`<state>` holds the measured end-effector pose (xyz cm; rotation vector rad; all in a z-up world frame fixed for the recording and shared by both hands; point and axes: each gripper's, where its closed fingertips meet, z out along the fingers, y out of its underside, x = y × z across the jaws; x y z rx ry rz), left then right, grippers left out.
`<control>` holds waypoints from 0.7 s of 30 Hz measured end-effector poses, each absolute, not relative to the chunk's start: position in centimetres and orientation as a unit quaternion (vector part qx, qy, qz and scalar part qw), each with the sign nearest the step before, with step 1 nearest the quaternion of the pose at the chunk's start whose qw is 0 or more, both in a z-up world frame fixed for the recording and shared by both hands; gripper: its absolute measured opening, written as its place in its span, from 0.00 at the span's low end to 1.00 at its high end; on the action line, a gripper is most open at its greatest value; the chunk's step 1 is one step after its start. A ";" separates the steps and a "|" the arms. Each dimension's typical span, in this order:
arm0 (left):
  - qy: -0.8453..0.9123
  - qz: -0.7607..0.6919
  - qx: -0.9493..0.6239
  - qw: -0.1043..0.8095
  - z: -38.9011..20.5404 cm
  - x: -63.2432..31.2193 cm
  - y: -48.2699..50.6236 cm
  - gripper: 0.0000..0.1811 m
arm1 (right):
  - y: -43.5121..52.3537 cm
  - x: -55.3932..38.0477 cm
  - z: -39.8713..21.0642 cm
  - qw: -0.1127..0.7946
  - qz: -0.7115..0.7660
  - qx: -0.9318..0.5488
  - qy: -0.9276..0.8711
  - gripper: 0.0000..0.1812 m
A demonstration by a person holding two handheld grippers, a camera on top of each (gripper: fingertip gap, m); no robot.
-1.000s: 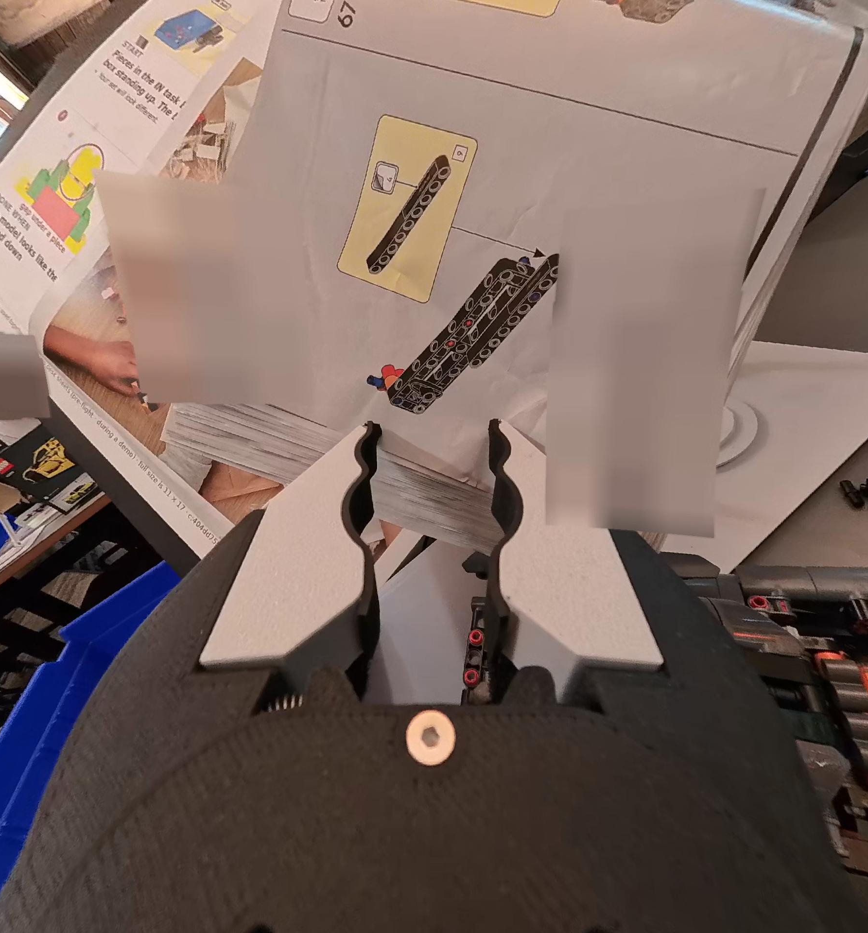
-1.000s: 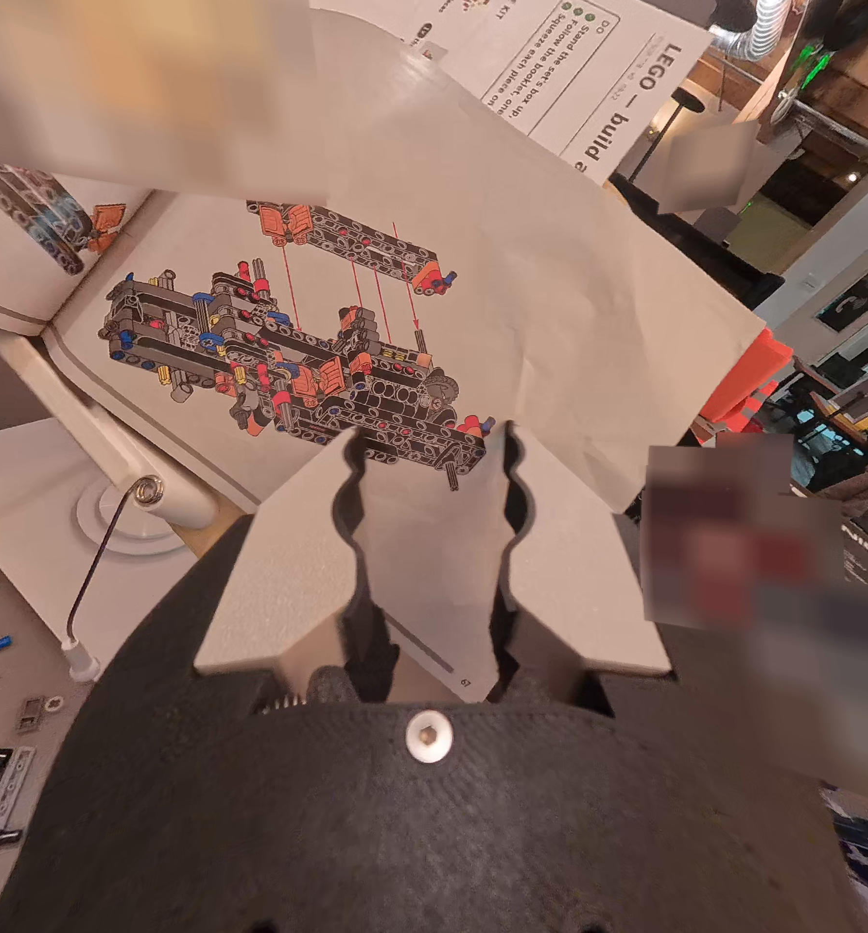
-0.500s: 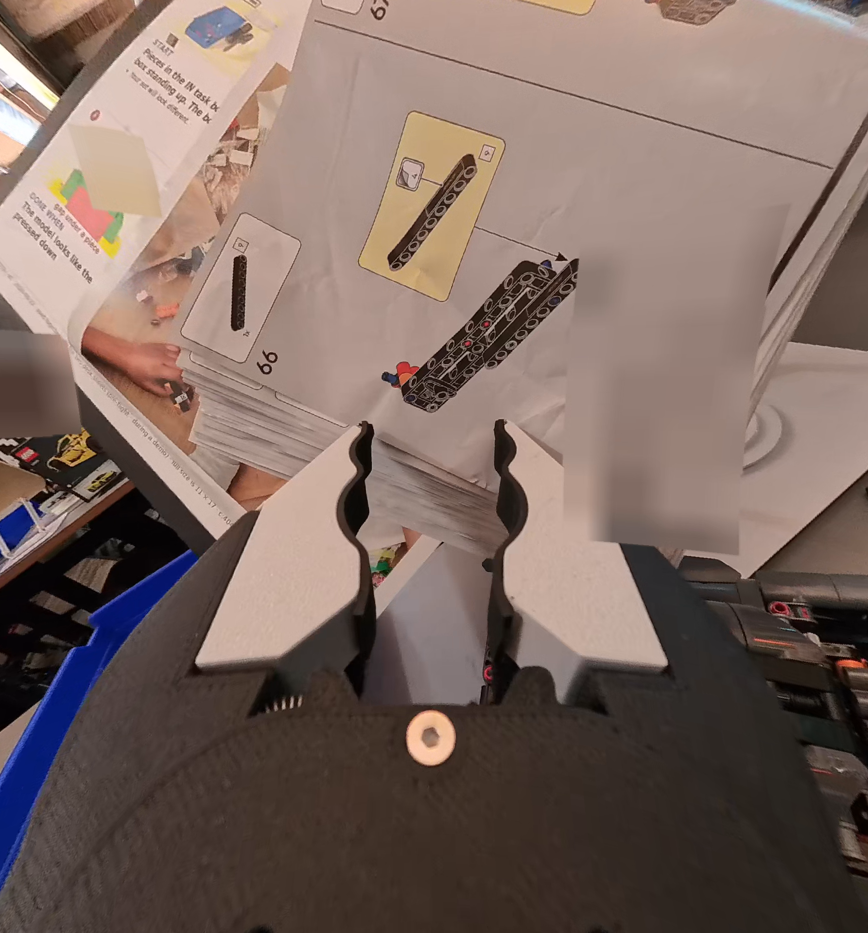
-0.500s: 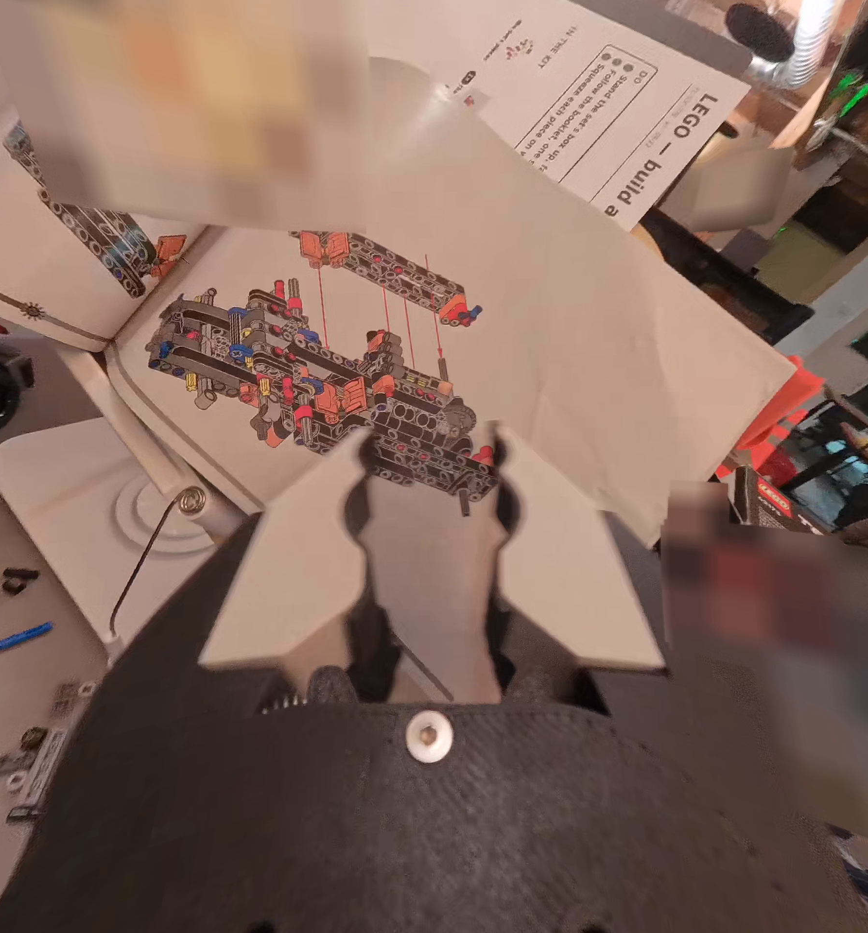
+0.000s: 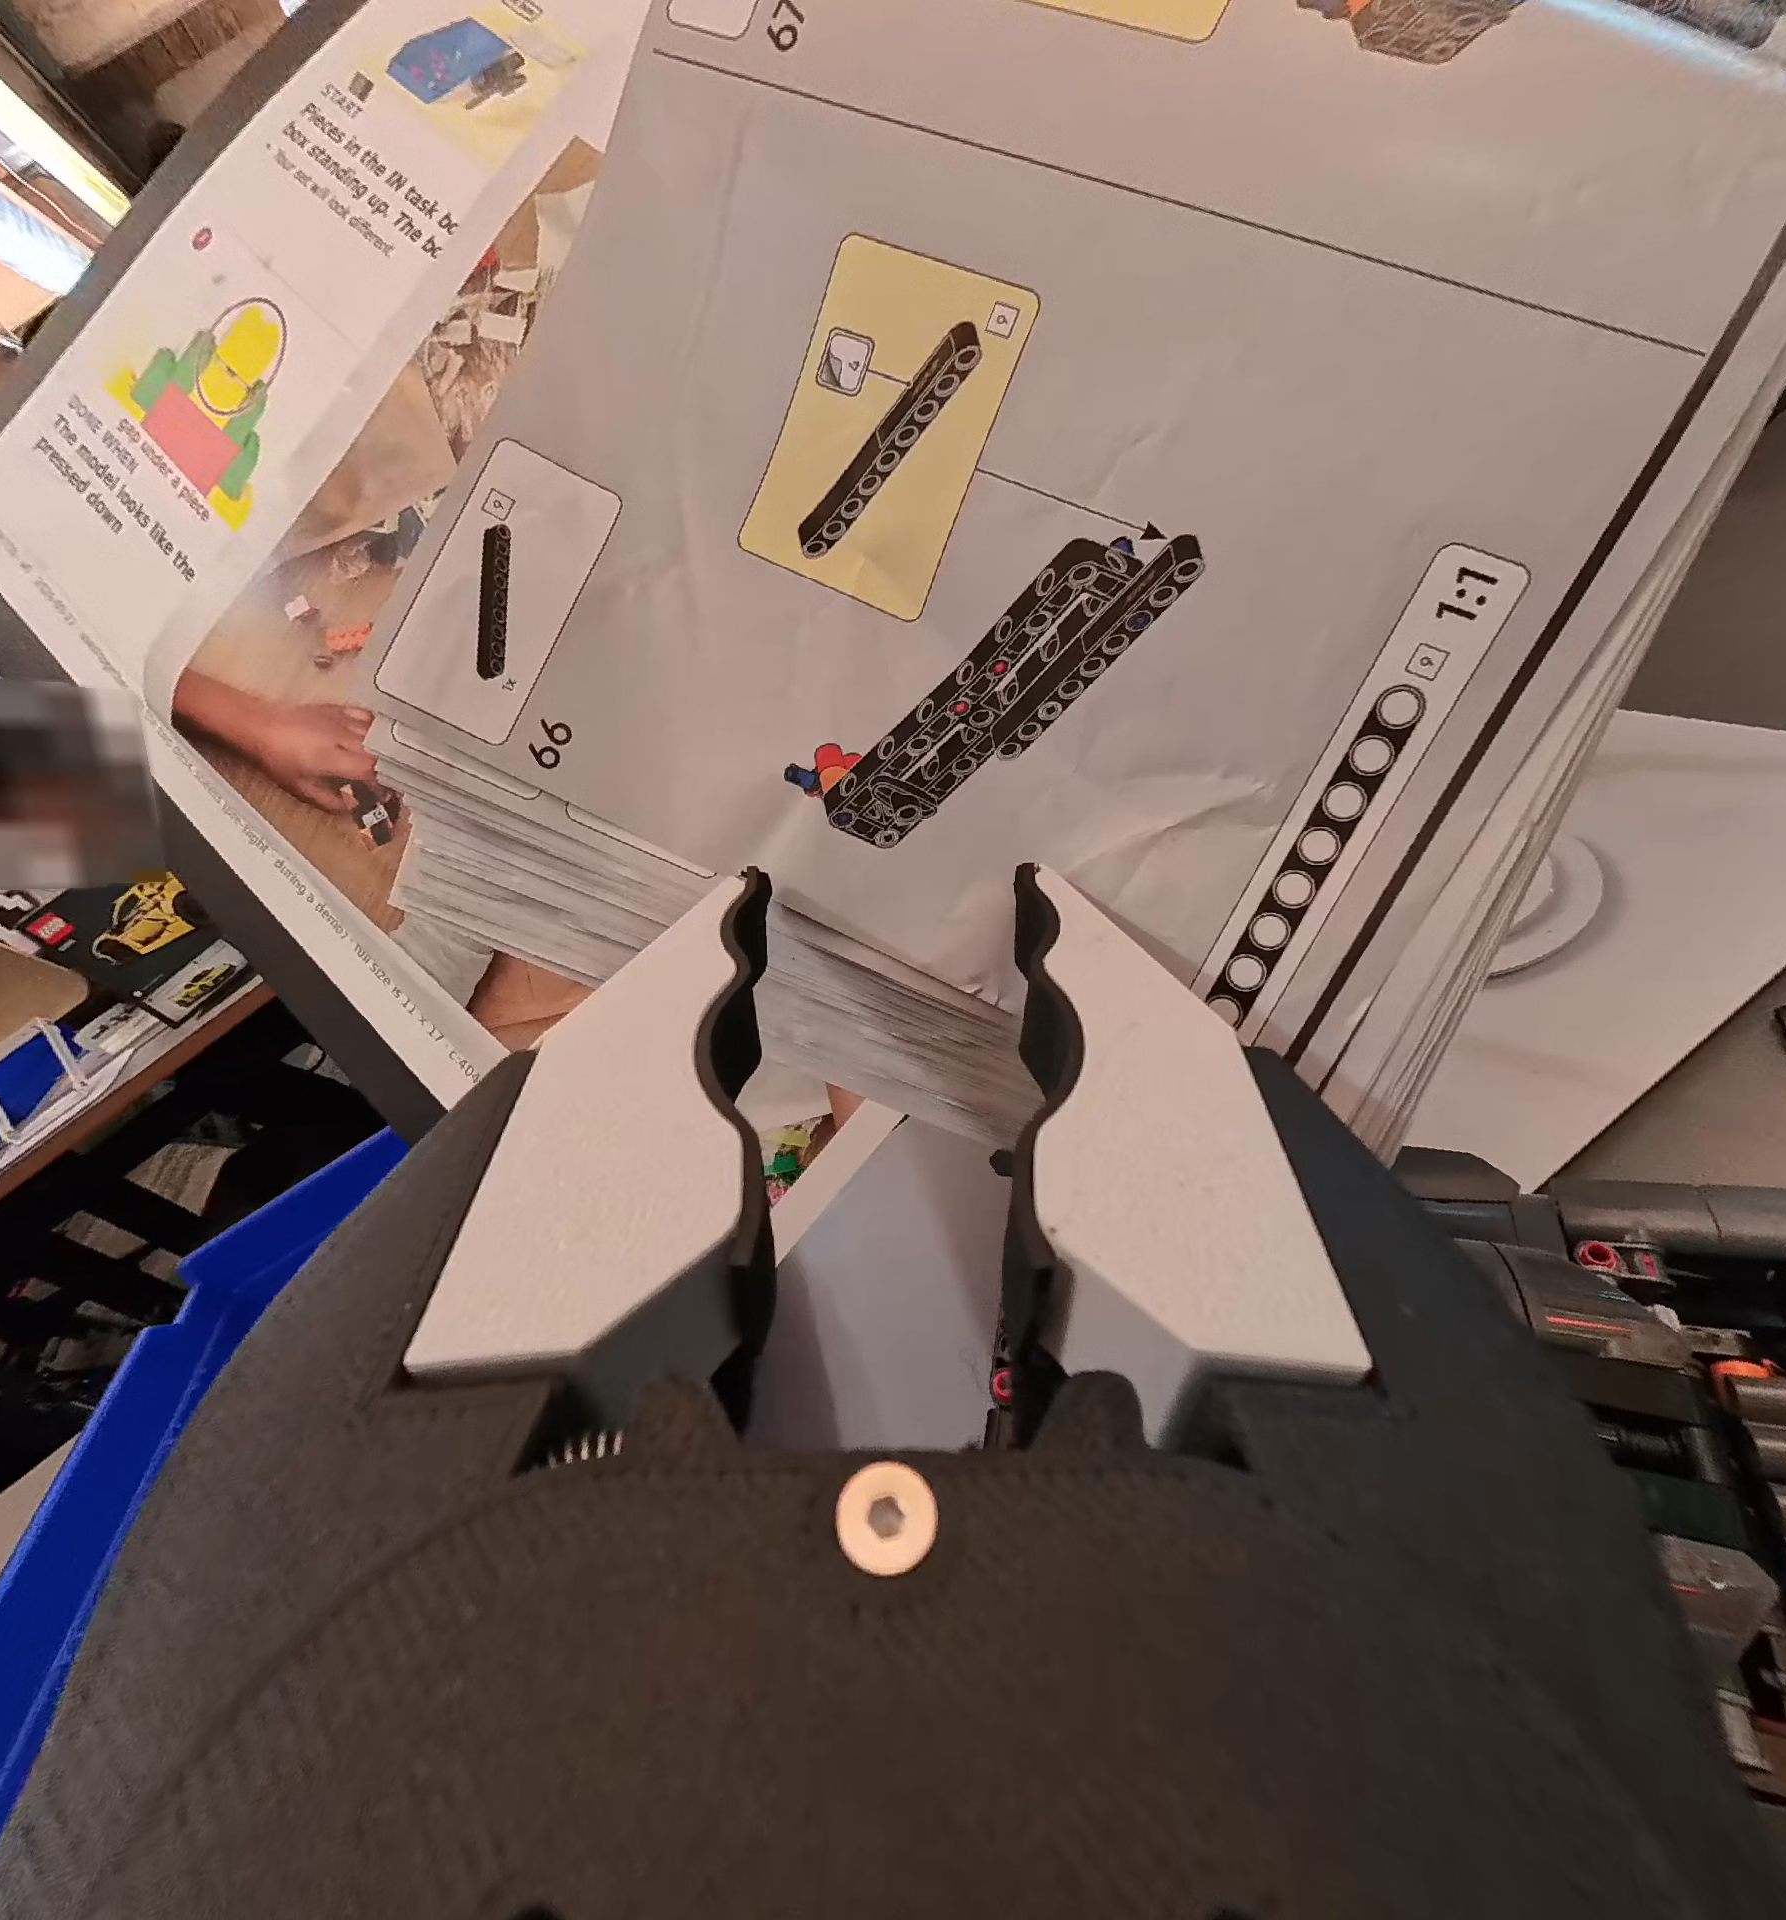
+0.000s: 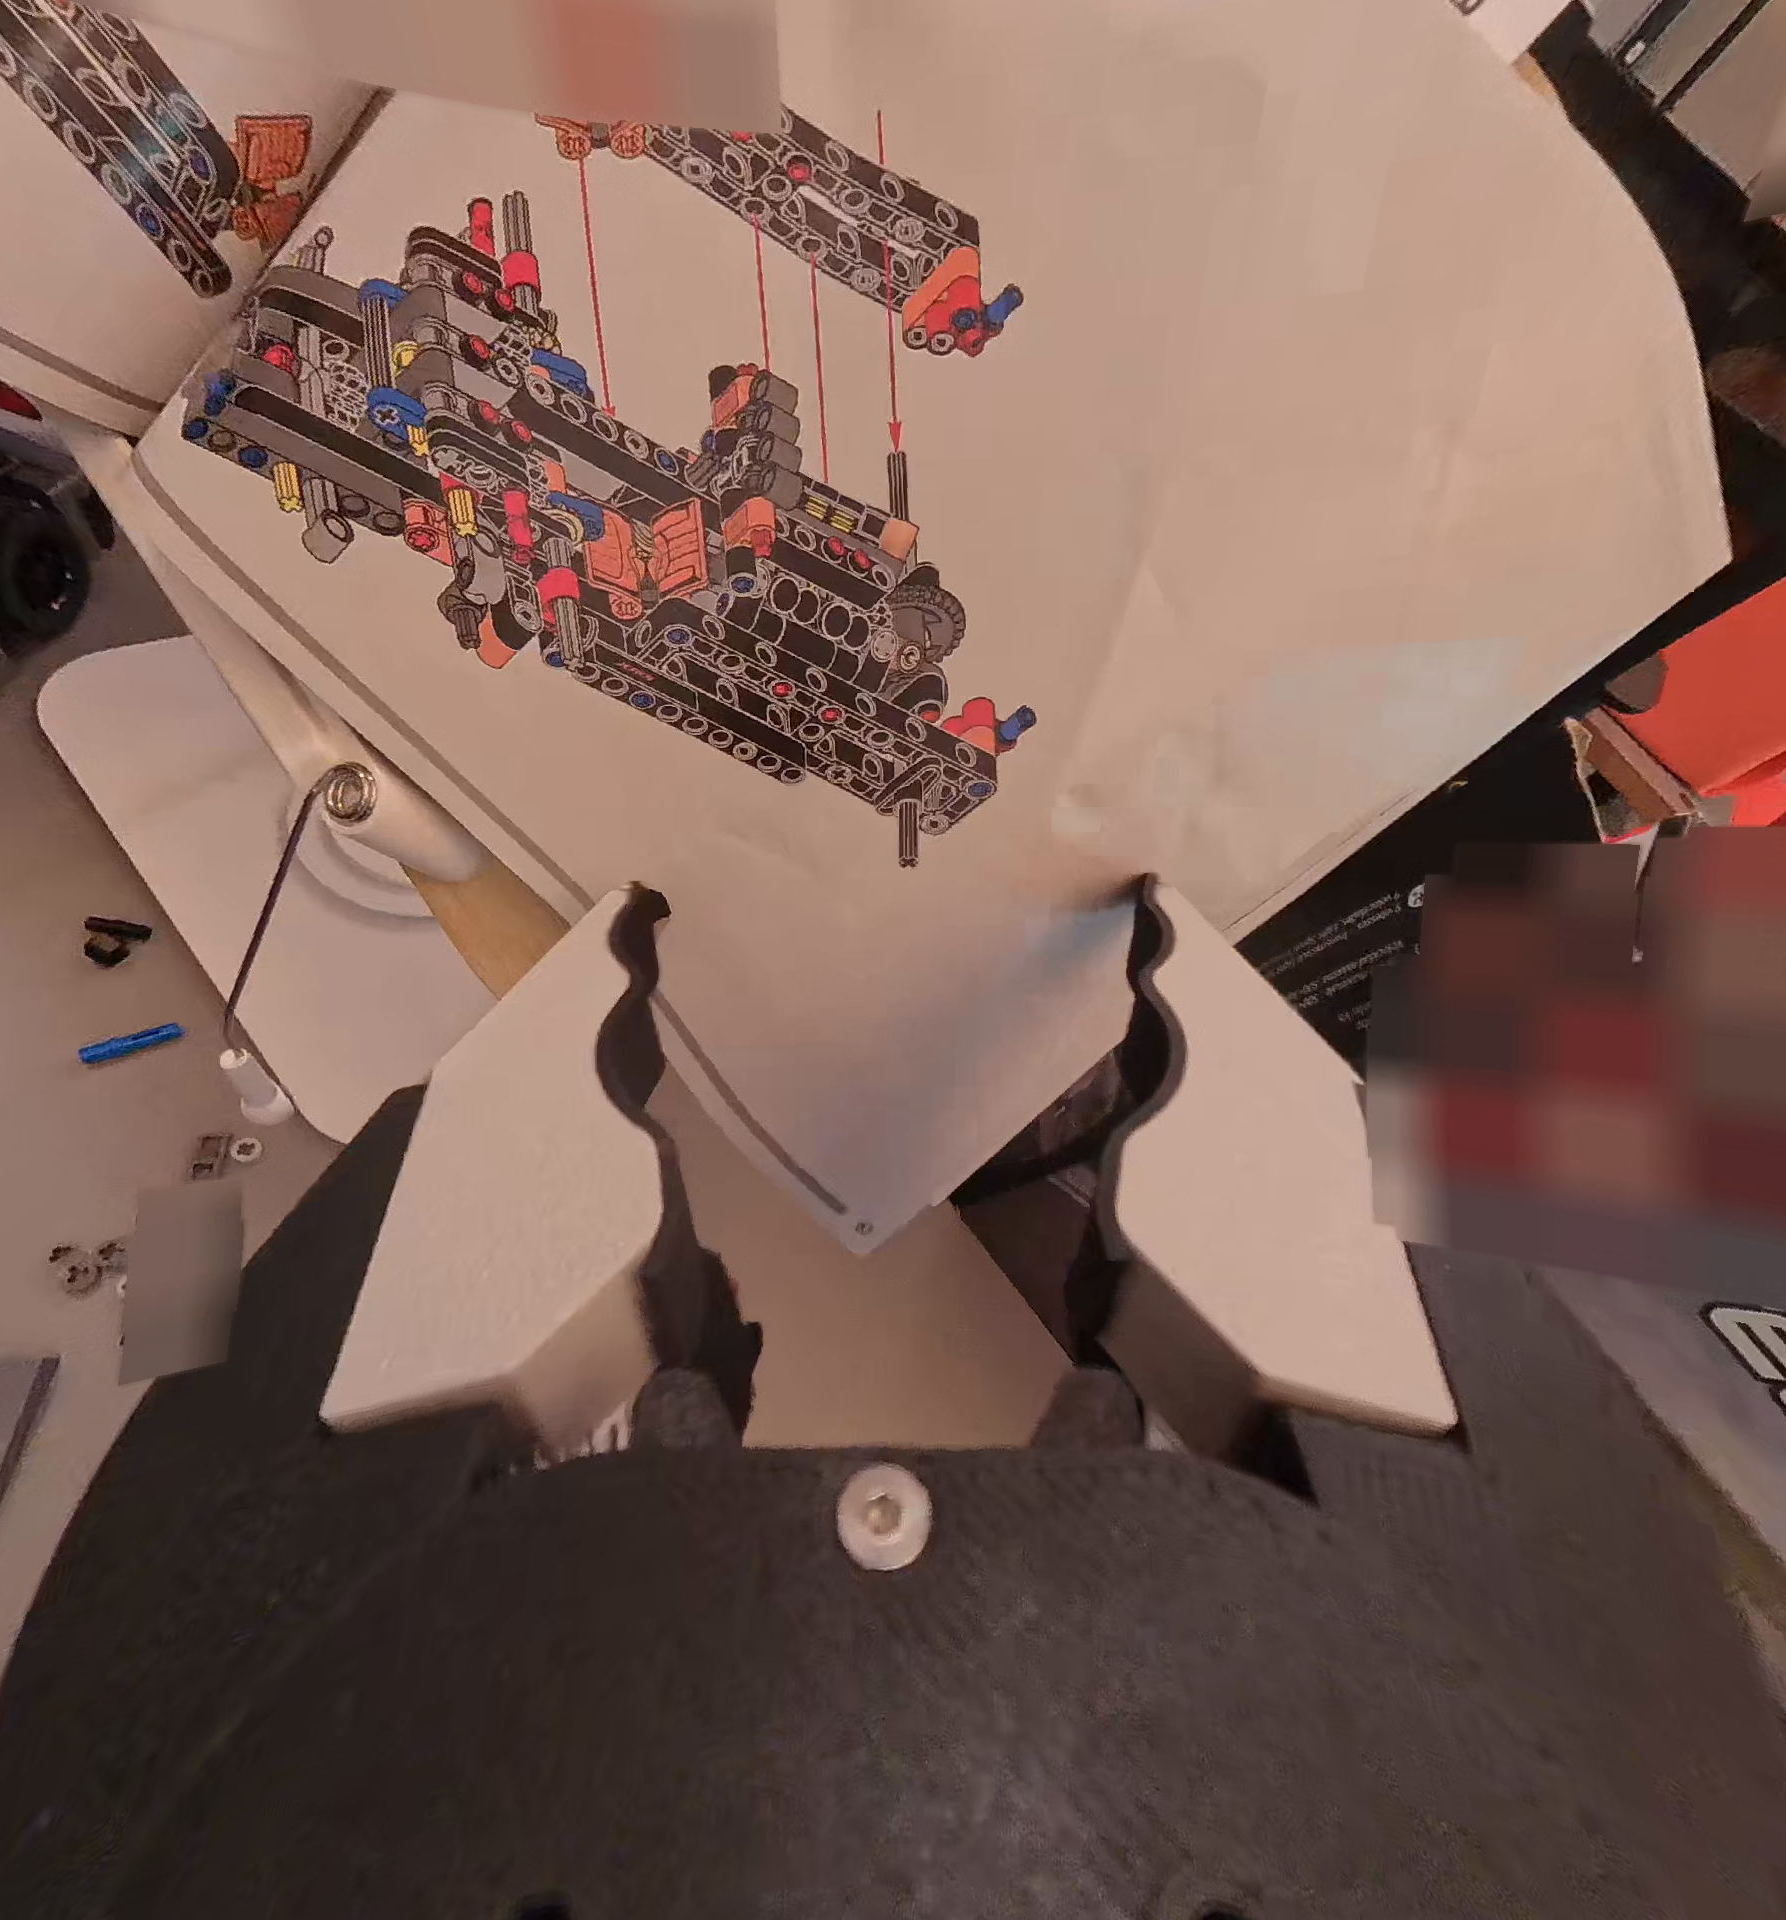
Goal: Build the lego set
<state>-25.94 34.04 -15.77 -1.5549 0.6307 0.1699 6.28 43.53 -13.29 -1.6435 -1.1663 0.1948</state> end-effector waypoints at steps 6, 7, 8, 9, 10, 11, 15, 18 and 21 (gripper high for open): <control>0.279 0.075 -0.688 0.665 -15.8 -25.9 34.0 0.25 | 43.0 6.4 -11.8 0.548 0.027 -0.665 -0.507 0.17; 0.280 0.076 -0.688 0.665 -15.8 -25.9 34.0 0.25 | 42.7 6.1 -11.8 0.549 0.025 -0.660 -0.513 0.13; 0.280 0.076 -0.688 0.665 -15.8 -25.9 34.0 0.25 | 42.5 5.8 -11.8 0.549 0.027 -0.655 -0.518 0.08; 0.280 0.077 -0.688 0.666 -15.8 -25.9 34.0 0.25 | 42.2 5.5 -11.8 0.549 0.033 -0.651 -0.523 0.03; 0.282 0.078 -0.687 0.666 -15.7 -25.9 34.0 0.25 | 41.8 5.1 -11.8 0.547 0.039 -0.648 -0.528 0.01; 0.285 0.080 -0.684 0.667 -15.6 -25.9 33.9 0.25 | 41.4 4.6 -11.7 0.544 0.048 -0.645 -0.534 0.00; 0.282 0.073 -0.658 0.695 -13.3 -25.6 32.9 0.32 | 38.4 1.8 -9.7 0.547 0.141 -0.629 -0.535 0.00; 0.292 0.068 -0.623 0.722 -10.4 -23.9 31.4 0.42 | 35.4 -1.1 -7.5 0.559 0.230 -0.604 -0.520 0.00; 0.363 0.068 -0.591 0.717 -9.4 -19.2 29.7 0.53 | 31.8 -4.7 -6.5 0.555 0.333 -0.571 -0.505 0.04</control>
